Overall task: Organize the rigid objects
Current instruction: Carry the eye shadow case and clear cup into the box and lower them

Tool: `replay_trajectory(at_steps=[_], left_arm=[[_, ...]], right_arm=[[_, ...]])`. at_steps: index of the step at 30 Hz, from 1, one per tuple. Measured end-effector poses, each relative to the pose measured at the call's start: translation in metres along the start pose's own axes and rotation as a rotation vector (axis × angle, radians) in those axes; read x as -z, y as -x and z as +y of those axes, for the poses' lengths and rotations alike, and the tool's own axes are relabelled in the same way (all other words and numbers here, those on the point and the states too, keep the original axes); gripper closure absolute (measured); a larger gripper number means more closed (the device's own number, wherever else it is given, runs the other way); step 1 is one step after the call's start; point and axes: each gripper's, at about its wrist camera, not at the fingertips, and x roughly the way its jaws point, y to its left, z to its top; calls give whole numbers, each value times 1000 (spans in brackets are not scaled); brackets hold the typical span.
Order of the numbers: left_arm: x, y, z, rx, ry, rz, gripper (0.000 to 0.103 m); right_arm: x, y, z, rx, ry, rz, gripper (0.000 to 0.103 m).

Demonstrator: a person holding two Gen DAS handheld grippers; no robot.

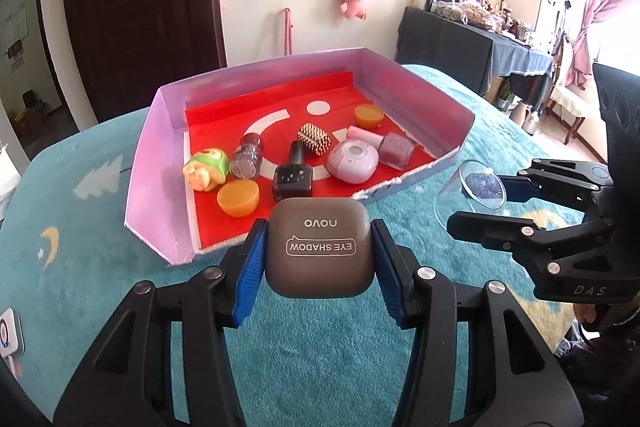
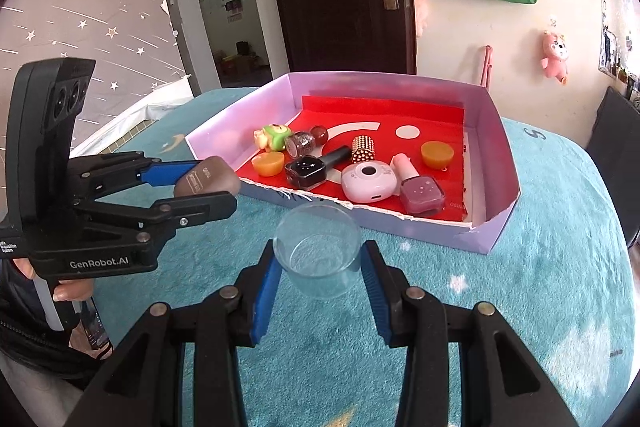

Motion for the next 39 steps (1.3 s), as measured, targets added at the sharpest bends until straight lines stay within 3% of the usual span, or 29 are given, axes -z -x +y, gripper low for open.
replay_trajectory(at_steps=[6, 15, 22, 27, 39], left_arm=[[-39, -13, 8, 24, -8, 9, 55], [-109, -82, 24, 38, -22, 129, 55], [-122, -139, 31, 16, -33, 240, 55], [-124, -171, 45, 28, 13, 303, 55], [-126, -201, 53, 13, 46, 364, 55]], right_arm=[[-22, 2, -10, -2, 2, -27, 59], [-96, -39, -42, 48, 13, -3, 59], [-128, -93, -64, 111, 10, 117, 59], [-136, -123, -78, 138, -11, 191, 59], [-147, -169, -104, 151, -52, 330, 59]])
